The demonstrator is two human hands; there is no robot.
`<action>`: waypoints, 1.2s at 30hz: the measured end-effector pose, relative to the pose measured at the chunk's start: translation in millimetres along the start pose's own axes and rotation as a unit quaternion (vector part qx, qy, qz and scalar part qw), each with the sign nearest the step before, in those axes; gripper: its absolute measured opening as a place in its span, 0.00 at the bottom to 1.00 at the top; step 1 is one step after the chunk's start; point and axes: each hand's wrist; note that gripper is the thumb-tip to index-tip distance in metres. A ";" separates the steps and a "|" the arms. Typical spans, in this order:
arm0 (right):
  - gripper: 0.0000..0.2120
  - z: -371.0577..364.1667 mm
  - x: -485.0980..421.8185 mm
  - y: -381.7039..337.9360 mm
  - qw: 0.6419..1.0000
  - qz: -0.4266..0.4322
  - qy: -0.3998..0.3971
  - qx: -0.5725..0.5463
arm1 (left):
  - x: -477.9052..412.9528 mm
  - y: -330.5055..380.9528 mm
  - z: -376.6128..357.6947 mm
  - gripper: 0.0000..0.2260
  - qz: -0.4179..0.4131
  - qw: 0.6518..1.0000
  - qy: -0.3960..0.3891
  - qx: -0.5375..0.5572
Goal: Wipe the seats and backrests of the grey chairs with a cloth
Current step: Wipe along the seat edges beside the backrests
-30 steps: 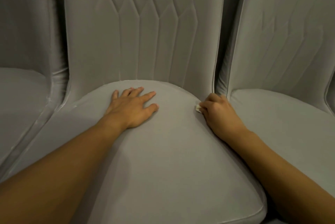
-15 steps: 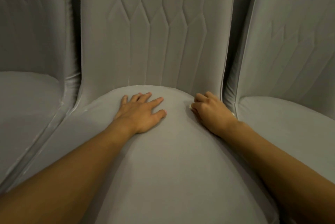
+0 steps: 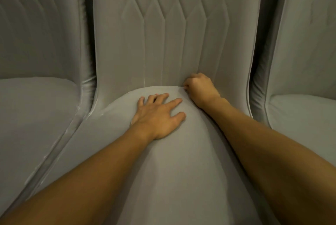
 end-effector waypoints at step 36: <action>0.09 7.7 -70.3 -65.7 0.971 0.043 -0.075 -0.225 | 1.2 -4.7 -4.3 0.29 -0.014 0.998 0.050 0.027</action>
Point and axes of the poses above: each hand's wrist, its own x-axis away from the middle knuckle, its own z-axis out of the back of the hand, y = z × x, and after that the axes turned 11 degrees about z, right-handed
